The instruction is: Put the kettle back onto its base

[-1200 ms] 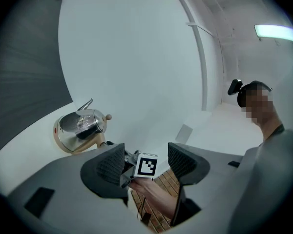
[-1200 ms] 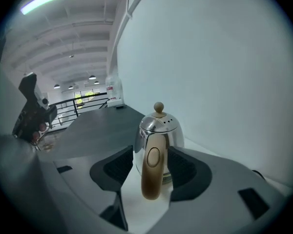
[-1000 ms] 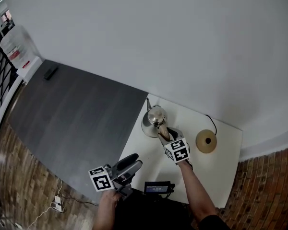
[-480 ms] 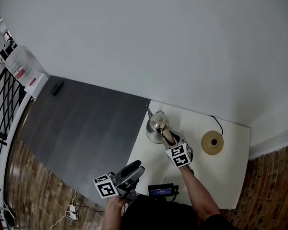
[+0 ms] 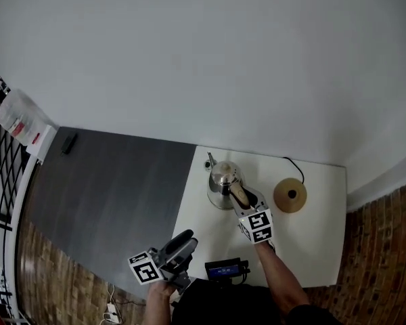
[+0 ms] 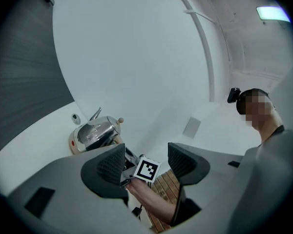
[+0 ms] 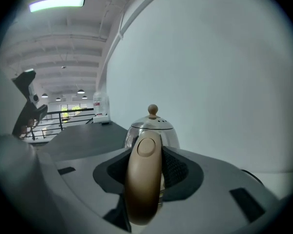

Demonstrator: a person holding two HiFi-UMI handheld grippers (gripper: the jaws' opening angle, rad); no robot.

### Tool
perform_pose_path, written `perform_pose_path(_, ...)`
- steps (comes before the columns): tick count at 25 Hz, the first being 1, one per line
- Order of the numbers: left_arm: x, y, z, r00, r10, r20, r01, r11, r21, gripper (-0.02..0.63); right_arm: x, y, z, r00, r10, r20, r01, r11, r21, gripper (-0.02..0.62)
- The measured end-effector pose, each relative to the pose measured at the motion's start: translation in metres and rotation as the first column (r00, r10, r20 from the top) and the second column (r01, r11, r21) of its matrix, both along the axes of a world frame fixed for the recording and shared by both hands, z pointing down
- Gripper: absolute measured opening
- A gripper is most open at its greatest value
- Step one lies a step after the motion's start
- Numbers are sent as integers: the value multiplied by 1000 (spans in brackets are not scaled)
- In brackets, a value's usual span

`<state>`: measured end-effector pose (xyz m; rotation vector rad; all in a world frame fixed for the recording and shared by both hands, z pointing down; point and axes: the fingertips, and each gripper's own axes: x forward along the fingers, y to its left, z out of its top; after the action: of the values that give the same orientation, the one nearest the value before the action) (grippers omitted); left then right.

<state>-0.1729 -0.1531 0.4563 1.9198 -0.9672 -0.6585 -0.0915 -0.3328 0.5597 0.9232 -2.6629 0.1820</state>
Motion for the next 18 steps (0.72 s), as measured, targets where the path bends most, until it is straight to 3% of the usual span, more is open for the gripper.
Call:
perform_pose_path(8,37,-29,1,992,124,-2,-124,992,4,295,106,-17,-45,981,176,77,-181,982,56,153)
perform_pose_path(18,104,-60,-7,956,292,4,-292,956,21,295,250,-42,-69,891,442,102,-451,886,106,153)
